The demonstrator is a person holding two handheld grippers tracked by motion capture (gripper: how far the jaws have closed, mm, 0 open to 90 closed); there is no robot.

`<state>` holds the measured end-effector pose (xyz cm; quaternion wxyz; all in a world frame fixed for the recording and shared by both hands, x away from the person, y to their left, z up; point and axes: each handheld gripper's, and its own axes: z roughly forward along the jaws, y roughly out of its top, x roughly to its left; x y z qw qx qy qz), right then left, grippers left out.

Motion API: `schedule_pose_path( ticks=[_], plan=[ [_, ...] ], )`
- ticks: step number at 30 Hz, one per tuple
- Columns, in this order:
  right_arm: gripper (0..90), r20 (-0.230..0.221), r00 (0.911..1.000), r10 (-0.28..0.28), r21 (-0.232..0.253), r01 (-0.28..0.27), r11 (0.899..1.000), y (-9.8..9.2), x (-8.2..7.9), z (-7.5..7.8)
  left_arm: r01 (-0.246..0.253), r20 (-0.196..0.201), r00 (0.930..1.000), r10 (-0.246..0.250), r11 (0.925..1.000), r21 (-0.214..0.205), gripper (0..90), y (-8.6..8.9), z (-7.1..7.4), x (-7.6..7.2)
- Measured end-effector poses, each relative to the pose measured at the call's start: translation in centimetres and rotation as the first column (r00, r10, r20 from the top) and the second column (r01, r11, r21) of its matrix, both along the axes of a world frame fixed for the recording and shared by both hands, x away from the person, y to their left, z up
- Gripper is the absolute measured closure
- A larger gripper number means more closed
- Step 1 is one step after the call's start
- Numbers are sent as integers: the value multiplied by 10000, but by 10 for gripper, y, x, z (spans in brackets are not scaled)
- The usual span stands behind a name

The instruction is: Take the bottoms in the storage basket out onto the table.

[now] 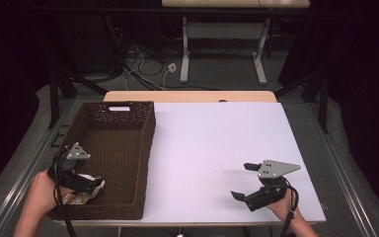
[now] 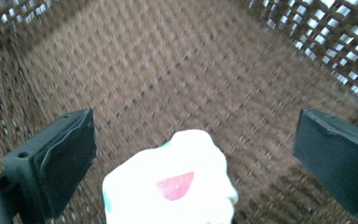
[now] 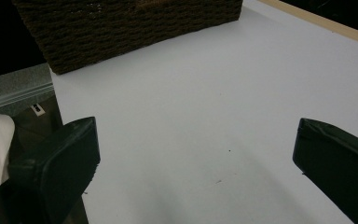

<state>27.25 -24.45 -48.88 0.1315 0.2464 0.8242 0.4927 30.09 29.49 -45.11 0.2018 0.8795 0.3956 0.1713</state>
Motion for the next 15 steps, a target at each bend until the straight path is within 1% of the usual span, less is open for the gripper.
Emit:
schedule_pose_path(
  ticks=[2, 5, 6, 8, 9, 10, 12, 14, 15],
  plan=[
    [2, 9, 10000, 3, 12, -3, 10000, 0, 0, 0, -85, -193, 9998, 86, 9999, 71, 0, 1, -2, 1],
    [2, -7, 10000, -29, 9, 29, 10000, 0, 0, 0, -249, -456, 9986, 265, 9991, 345, 0, 2, -5, 3],
    [2, 14, 10000, -29, -1, 29, 10000, 0, 0, 0, -252, -447, 9986, 272, 9987, 440, 0, 3, -6, 3],
    [2, 10, 10000, 15, 17, -15, 10000, 0, 0, 0, -309, -624, 9975, 342, 9981, 538, 0, 4, -8, 3],
    [2, 28, 10000, 34, 14, -34, 10000, 0, 0, 0, -299, -640, 9974, 336, 9979, 575, 0, 5, -8, 4],
    [2, 31, 10000, 30, 11, -30, 10000, 0, 0, 0, -395, -787, 9959, 439, 9976, 576, 1, 5, -9, 4],
    [2, 3, 10000, -26, -4, 26, 10000, 0, 0, 0, -451, -933, 9943, 513, 9967, 675, 1, 6, -10, 5],
    [2, -15, 10000, -12, -1, 12, 10000, 0, 0, 0, -503, -1125, 9919, 592, 9955, 798, 1, 6, -13, 5],
    [2, -41, 10000, 29, -30, -29, 10000, 0, 0, 0, -544, -1226, 9903, 657, 9942, 933, 1, 7, -14, 6]
  ],
)
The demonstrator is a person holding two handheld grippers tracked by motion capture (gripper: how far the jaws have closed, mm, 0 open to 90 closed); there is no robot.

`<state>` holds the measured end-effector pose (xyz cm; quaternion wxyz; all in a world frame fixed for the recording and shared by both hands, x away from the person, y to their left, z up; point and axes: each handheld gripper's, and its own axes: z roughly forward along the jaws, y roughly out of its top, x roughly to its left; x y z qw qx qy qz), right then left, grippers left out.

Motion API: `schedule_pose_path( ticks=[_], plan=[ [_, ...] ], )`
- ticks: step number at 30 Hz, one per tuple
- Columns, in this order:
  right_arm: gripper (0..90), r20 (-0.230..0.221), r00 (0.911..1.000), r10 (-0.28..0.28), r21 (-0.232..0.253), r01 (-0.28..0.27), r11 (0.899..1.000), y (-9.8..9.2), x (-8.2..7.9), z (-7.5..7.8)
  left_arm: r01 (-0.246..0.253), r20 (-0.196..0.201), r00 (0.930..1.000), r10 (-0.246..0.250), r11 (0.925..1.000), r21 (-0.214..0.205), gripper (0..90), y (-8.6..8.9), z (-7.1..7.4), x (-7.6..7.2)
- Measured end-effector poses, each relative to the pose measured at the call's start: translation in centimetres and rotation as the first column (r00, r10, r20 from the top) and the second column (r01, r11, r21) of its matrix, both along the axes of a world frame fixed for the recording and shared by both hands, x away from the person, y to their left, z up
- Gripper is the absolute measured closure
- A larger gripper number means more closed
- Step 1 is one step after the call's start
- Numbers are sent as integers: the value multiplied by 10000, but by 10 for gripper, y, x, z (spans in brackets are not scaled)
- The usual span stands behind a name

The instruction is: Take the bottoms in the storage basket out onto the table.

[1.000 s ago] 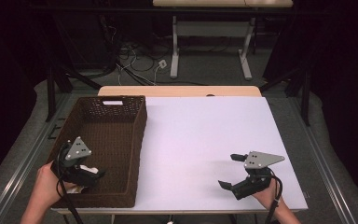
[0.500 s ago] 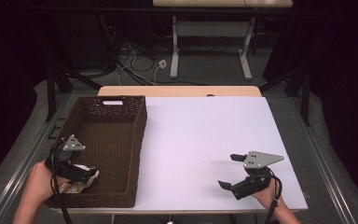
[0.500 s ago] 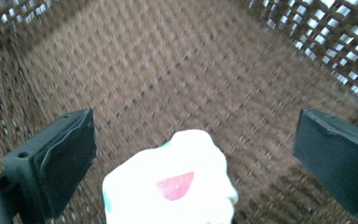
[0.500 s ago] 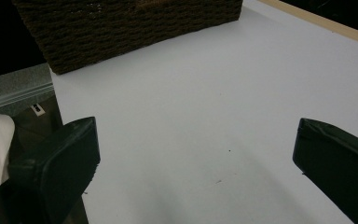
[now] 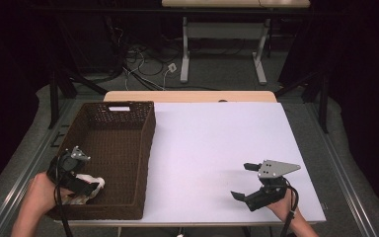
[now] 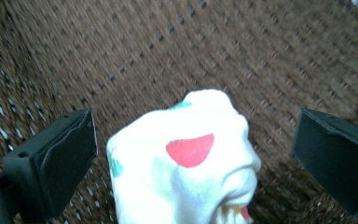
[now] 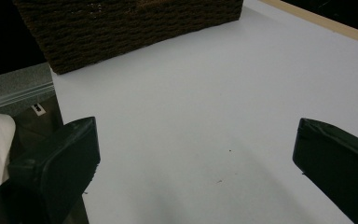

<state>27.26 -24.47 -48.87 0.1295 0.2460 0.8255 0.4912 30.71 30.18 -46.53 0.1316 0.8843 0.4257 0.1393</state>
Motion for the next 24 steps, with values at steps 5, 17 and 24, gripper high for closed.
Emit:
schedule_pose_path(
  ticks=[5, 17, 24],
  plan=[
    [2, 0, 10000, -3, 13, 3, 10000, 0, 0, 0, -218, -542, 9983, 235, 9992, 331, 1, 1, -5, 2],
    [2, -19, 10000, -48, 49, 48, 10000, 0, 0, 0, 2, -1607, 9868, 188, 9931, 1174, 40, 0, -11, 9],
    [2, -10, 10000, -18, 29, 18, 10000, 0, 0, 0, 128, -2099, 9776, 155, 9911, 1325, 133, -2, -15, 12]
  ],
)
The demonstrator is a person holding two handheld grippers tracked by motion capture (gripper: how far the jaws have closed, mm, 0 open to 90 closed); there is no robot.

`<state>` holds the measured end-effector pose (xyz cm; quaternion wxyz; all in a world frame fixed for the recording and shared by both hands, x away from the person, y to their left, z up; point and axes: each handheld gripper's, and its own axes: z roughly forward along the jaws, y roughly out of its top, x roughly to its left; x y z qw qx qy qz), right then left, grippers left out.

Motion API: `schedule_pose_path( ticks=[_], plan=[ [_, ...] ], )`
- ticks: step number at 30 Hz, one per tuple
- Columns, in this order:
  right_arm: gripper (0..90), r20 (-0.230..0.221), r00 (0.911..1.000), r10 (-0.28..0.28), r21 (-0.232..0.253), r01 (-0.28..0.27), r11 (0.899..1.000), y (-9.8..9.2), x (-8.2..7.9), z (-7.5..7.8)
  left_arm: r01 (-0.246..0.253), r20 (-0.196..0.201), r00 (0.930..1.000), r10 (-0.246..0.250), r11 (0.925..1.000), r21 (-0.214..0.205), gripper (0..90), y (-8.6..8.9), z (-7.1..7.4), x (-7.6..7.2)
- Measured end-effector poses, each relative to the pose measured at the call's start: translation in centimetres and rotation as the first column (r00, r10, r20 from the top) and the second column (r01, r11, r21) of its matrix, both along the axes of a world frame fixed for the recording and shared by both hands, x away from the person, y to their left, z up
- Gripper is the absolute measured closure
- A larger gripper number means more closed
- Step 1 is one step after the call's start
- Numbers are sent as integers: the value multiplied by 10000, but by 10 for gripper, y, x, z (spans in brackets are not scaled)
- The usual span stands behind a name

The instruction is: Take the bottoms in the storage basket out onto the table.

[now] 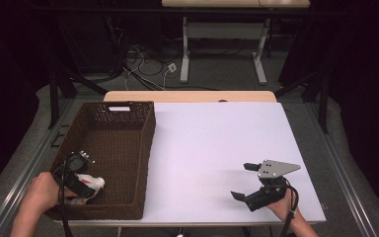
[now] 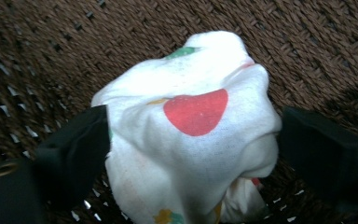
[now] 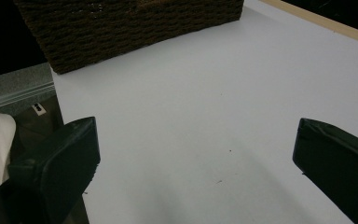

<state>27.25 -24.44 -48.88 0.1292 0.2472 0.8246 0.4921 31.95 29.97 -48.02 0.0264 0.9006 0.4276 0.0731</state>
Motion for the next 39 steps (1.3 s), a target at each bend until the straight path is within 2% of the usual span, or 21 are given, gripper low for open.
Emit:
schedule_pose_path(
  ticks=[8, 13, 17, 21, 24, 32, 33, 39],
  plan=[
    [2, -11, 10000, 13, 2, -13, 10000, 0, 0, 0, 102, -569, 9983, -81, 9993, 365, 217, -1, -5, 2],
    [3, 6, 10000, 9, 3, -9, 10000, 0, 0, 0, 97, -851, 9964, -53, 9987, 505, 353, -2, -8, 4],
    [3, -11, 10000, -48, -15, 48, 10000, 0, 0, 0, -4, -887, 9960, 56, 9983, 585, 490, -1, -9, 4],
    [3, 38, 10000, -35, -22, 35, 10000, -1, 0, 1, 96, -782, 9969, -62, 9990, 436, 646, 0, -9, 4],
    [3, 40, 10000, -10, -38, 10, 10000, -1, 0, 0, 259, -709, 9972, -230, 9989, 403, 700, -1, -8, 3],
    [3, 33, 9999, -104, -1, 104, 9999, -1, 1, 1, 280, -110, 9996, -278, 9995, 177, 729, 0, 0, -1],
    [3, 45, 9999, -109, 6, 109, 9999, -1, 0, 1, 192, -9, 9998, -192, 9997, 168, 730, 0, 1, -2],
    [3, 10, 9999, -106, 37, 106, 9999, -1, 1, 0, 373, 736, 9966, -362, 9992, -135, 730, -2, 16, -5]
  ],
)
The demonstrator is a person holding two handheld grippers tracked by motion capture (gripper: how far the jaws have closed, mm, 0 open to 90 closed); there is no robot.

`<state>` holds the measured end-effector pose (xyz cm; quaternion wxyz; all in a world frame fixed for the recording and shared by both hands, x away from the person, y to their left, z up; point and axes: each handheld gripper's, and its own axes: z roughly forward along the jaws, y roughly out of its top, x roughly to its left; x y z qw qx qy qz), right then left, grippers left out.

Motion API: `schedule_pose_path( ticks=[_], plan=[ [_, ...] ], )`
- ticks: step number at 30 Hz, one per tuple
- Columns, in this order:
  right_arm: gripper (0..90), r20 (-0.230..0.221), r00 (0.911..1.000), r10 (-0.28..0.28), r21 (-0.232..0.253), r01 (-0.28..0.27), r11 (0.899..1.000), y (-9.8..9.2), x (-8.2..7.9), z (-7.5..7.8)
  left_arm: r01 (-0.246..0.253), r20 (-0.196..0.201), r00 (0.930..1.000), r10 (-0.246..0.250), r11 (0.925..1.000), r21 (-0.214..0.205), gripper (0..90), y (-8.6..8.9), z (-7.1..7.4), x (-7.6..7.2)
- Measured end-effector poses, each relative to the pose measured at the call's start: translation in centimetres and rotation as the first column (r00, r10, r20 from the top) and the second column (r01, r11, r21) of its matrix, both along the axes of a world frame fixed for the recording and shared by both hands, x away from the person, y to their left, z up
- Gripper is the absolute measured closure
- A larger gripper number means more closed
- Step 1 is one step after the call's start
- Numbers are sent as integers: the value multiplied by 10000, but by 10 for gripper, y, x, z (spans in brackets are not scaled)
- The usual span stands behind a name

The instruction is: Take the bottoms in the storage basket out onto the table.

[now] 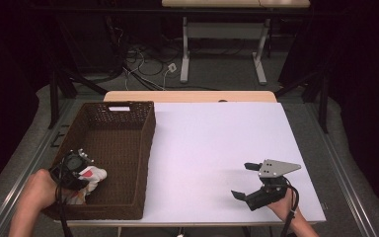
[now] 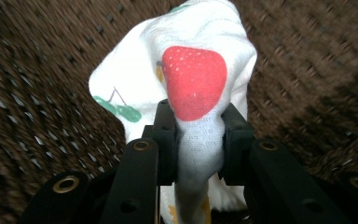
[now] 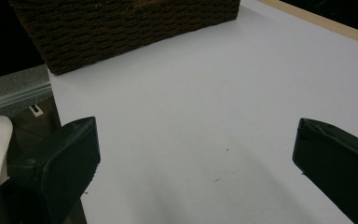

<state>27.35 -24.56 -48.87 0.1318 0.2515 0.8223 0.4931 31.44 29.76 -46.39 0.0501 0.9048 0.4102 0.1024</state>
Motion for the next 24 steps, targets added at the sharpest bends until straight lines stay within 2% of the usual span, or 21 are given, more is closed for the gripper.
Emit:
schedule_pose_path(
  ticks=[3, 7, 12, 24],
  plan=[
    [3, -13, 10000, 4, -23, -4, 10000, 0, 1, 0, 164, 219, 9996, -157, 9994, -302, 732, -2, 5, 0],
    [3, -9, 10000, -5, -29, 5, 10000, 0, 1, 0, 401, 496, 9980, -385, 9987, -311, 734, -7, 10, 0],
    [3, -6, 10000, 9, -34, -10, 10000, 0, 1, 0, 748, 509, 9961, -726, 9962, -435, 733, -10, 15, 1],
    [3, -32, 10000, -11, -69, 10, 10000, -1, 1, -1, 1503, 631, 9870, -1477, 9879, -380, 733, -21, 23, 6]
  ],
)
